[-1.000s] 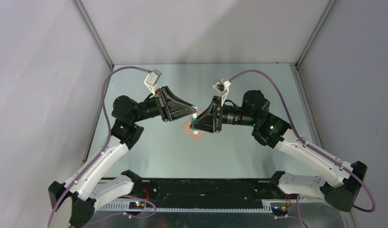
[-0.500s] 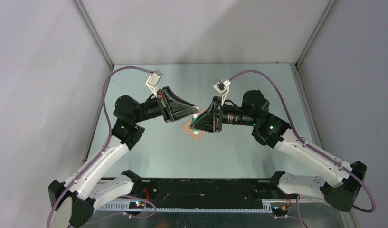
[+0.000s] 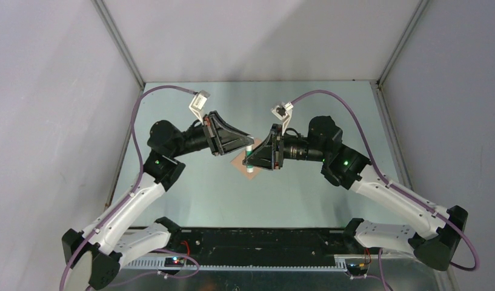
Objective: Place the letter into the envelope and seal it
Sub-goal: Close the solid glue cap on the solid glue, then place the solid glue at the center of the board.
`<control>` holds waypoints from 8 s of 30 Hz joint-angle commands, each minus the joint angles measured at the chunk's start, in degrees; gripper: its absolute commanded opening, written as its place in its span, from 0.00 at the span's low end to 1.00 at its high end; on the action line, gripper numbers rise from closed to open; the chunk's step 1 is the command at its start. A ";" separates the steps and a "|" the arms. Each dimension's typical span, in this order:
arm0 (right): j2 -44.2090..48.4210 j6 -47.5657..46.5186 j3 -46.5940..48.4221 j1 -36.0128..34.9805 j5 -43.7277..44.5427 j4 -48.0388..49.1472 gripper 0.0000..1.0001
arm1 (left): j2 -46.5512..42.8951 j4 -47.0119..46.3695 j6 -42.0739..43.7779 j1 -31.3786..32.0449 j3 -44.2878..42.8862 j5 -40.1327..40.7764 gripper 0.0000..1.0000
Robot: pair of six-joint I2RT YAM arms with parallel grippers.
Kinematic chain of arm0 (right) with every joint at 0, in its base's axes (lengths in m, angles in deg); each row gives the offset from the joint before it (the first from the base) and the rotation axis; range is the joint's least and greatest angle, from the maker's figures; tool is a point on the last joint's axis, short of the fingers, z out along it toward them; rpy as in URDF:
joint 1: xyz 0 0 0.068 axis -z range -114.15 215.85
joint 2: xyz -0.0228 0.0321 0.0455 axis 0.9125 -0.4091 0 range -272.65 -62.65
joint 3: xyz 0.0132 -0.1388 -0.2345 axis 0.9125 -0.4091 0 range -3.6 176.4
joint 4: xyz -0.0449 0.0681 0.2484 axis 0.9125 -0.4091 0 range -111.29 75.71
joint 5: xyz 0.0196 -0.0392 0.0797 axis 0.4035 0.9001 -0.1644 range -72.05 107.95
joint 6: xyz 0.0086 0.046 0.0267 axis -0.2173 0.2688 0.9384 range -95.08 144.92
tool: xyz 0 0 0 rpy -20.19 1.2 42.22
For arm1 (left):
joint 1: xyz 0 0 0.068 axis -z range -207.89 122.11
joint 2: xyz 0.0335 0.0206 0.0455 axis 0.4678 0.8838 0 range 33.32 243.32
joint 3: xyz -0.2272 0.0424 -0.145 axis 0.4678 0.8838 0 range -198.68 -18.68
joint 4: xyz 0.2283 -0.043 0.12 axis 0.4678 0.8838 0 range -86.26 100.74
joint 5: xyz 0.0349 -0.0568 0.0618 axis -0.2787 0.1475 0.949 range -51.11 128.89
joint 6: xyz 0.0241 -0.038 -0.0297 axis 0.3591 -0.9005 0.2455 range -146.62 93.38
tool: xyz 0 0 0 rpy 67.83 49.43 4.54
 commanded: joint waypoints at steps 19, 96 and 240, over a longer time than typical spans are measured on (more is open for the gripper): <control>3.37 -1.25 1.28 2.01 2.41 7.18 0.00 | -0.16 0.16 -0.33 0.93 -1.38 -3.86 0.00; 6.91 -0.26 1.33 4.44 4.08 8.21 0.00 | -2.62 6.01 2.69 3.15 -2.07 -5.46 0.00; -16.77 -11.67 -9.28 25.96 40.84 -19.83 0.00 | -2.80 50.04 16.37 1.03 -9.28 26.61 1.00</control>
